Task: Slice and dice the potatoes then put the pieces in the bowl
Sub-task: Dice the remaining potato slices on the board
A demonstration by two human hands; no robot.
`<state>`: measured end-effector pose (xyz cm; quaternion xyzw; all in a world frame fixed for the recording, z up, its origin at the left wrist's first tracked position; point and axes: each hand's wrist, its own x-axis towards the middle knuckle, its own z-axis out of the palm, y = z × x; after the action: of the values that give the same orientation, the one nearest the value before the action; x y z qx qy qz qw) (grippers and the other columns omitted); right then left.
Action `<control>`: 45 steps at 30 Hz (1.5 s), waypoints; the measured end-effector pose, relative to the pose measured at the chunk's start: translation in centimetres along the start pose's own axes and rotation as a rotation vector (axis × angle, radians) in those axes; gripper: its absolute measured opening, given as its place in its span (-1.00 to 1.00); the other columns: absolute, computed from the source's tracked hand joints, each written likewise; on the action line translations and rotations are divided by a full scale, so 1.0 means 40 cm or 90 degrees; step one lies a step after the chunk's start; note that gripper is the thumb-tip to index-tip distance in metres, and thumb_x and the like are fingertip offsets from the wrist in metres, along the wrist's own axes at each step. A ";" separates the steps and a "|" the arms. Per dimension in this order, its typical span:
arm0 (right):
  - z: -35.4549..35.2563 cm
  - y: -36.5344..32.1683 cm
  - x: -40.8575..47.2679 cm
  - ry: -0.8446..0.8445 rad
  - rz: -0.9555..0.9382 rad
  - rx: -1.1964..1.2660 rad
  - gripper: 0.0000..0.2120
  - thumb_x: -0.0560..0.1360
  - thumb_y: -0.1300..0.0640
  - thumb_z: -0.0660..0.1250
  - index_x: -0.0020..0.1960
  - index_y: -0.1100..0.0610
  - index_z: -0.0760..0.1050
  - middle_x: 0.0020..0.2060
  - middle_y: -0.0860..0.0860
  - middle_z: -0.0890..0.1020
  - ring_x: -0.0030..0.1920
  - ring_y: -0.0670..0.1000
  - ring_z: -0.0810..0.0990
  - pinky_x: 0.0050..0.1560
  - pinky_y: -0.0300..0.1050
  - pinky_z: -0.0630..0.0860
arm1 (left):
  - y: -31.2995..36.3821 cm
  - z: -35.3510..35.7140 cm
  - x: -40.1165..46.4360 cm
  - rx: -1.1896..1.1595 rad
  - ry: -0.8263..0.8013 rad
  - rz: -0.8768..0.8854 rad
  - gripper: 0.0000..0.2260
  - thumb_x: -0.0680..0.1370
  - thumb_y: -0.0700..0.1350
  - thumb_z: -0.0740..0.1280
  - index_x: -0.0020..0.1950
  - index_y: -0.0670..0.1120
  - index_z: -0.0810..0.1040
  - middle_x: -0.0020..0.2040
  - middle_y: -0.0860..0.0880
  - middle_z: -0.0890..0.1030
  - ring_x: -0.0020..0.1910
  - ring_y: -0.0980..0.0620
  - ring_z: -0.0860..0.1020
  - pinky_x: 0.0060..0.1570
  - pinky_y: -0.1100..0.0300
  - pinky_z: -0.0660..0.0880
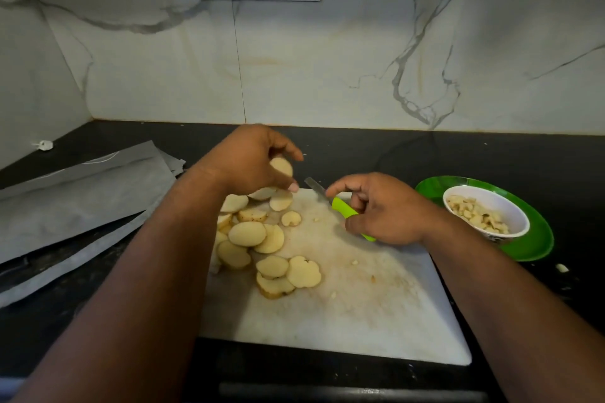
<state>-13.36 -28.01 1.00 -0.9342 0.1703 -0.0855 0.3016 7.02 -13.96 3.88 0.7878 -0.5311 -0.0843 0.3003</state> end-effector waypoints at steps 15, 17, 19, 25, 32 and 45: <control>0.002 -0.023 -0.184 0.125 0.195 -0.206 -0.54 0.39 0.18 0.23 0.27 -0.05 0.49 0.07 -0.02 0.63 0.09 0.09 0.59 0.07 -0.02 0.57 | 0.088 0.077 -0.010 0.002 -0.221 0.066 -0.78 0.40 -0.05 0.65 -0.03 0.14 0.71 -0.04 0.14 0.69 -0.07 0.15 0.67 -0.03 0.12 0.66; 0.014 -0.028 -0.197 0.187 0.187 -0.228 -0.50 0.46 0.18 0.25 0.38 -0.07 0.45 0.10 0.00 0.64 0.09 0.08 0.60 0.08 -0.07 0.56 | 0.082 0.071 -0.011 0.002 -0.240 0.038 -0.73 0.40 -0.13 0.65 0.01 0.12 0.71 -0.08 0.11 0.69 -0.11 0.12 0.68 -0.05 0.07 0.69; 0.030 -0.033 -0.201 0.227 0.163 -0.237 -0.50 0.50 0.16 0.25 0.42 -0.05 0.43 0.03 0.01 0.66 -0.01 0.05 0.61 0.00 -0.12 0.54 | 0.081 0.075 -0.009 0.031 -0.258 0.018 -0.65 0.39 -0.12 0.65 0.09 0.15 0.68 -0.02 0.11 0.66 -0.05 0.09 0.67 -0.01 0.02 0.69; 0.051 -0.033 -0.209 0.297 0.130 -0.224 -0.50 0.54 0.15 0.23 0.47 -0.02 0.40 0.00 0.00 0.65 -0.11 -0.02 0.56 -0.10 -0.21 0.43 | 0.066 0.087 0.004 0.095 -0.254 0.012 -0.62 0.41 0.02 0.63 0.19 0.14 0.69 0.08 0.19 0.66 0.08 0.15 0.61 0.12 0.17 0.55; 0.062 -0.068 -0.240 0.285 0.136 -0.258 -0.50 0.54 0.11 0.23 0.48 -0.05 0.40 0.17 -0.03 0.62 0.12 -0.03 0.58 0.15 -0.16 0.51 | 0.118 0.165 0.021 0.128 -0.157 0.046 -0.58 0.45 0.20 0.56 0.25 0.06 0.69 0.05 0.19 0.57 0.02 0.13 0.56 0.09 0.17 0.52; 0.057 -0.124 -0.248 0.259 0.148 -0.292 -0.57 0.52 0.14 0.23 0.38 -0.02 0.48 0.10 -0.05 0.63 0.07 -0.03 0.58 0.08 -0.16 0.53 | 0.105 0.182 0.026 0.049 -0.156 0.000 -0.71 0.44 0.04 0.61 0.14 0.06 0.75 0.12 0.14 0.72 0.07 0.14 0.61 0.16 0.14 0.54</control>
<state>-20.63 -19.34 1.54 -0.9159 0.3474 -0.1945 0.0509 0.88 -18.75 0.58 0.7823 -0.5670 -0.1595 0.2027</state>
